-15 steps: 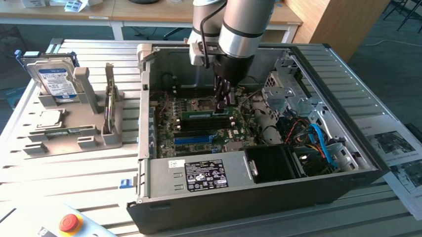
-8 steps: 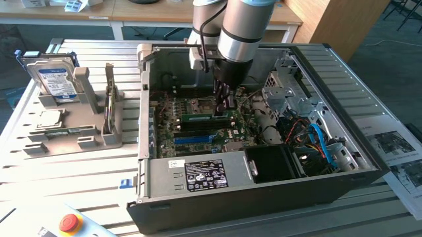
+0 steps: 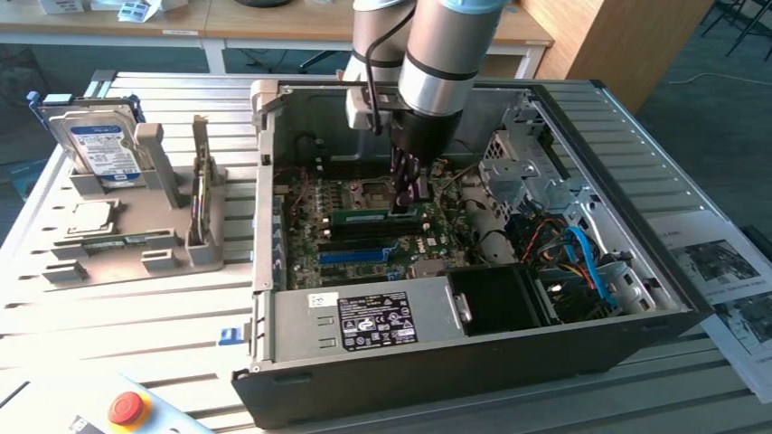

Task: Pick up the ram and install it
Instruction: 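Insert the ram into the slot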

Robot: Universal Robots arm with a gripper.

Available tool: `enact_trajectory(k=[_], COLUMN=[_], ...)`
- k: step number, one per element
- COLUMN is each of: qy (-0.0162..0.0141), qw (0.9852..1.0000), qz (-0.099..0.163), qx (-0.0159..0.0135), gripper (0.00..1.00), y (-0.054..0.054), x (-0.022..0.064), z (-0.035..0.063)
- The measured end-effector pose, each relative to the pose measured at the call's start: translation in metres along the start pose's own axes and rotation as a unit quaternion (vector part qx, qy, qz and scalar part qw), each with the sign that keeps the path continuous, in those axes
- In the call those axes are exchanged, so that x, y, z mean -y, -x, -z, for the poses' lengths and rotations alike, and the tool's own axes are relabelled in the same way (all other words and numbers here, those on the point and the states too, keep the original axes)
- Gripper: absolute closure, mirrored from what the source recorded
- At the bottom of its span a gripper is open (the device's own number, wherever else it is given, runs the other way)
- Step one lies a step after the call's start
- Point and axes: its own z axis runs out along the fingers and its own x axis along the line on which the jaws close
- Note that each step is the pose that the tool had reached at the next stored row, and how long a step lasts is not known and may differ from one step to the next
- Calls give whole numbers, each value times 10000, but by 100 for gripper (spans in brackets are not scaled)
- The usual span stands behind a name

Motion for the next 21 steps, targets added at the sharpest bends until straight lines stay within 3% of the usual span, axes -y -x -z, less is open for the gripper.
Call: enact_trajectory(k=[21], qy=[1], qw=[10000], qz=[-6], qx=[-1], gripper=[88], y=[-49], x=[21], z=[-14])
